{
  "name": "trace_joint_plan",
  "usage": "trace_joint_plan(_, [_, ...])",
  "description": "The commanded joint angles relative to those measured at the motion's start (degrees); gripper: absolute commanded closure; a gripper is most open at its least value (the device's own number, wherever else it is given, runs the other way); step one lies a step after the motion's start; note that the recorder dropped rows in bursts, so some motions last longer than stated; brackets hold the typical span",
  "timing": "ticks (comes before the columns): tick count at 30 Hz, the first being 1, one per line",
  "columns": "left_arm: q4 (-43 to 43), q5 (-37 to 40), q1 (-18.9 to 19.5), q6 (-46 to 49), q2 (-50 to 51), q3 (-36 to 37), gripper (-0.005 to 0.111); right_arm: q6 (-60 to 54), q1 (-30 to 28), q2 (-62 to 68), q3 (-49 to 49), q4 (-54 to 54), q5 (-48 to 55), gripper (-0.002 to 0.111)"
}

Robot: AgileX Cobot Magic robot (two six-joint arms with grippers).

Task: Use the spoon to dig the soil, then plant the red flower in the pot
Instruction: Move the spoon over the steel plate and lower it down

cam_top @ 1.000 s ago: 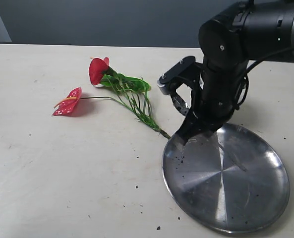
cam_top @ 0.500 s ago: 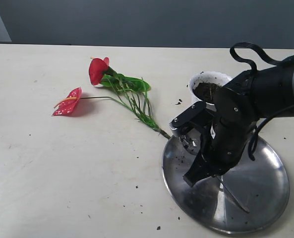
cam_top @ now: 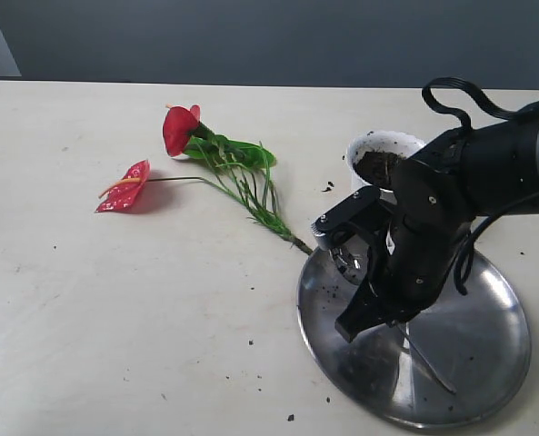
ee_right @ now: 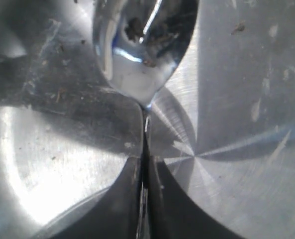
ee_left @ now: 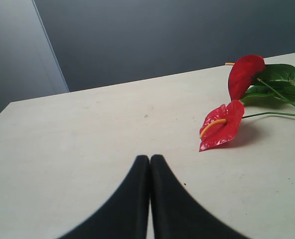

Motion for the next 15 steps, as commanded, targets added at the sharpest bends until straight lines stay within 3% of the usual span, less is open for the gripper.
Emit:
trace_joint_plan(1, [-0.31, -0.37, -0.13, -0.26, 0.30, -0.15, 0.105, 0.00, -0.32, -0.58, 0.26, -0.06, 0.36, 0.109])
trace_joint_plan(6, [-0.31, -0.37, -0.13, -0.26, 0.30, -0.15, 0.105, 0.00, -0.32, -0.58, 0.26, -0.17, 0.36, 0.108])
trace_joint_plan(12, [-0.31, -0.37, -0.13, -0.26, 0.30, -0.15, 0.105, 0.00, -0.32, -0.58, 0.26, -1.29, 0.43, 0.090])
trace_joint_plan(15, [-0.31, -0.37, -0.13, -0.26, 0.30, -0.15, 0.105, 0.00, -0.32, -0.58, 0.26, -1.29, 0.43, 0.088])
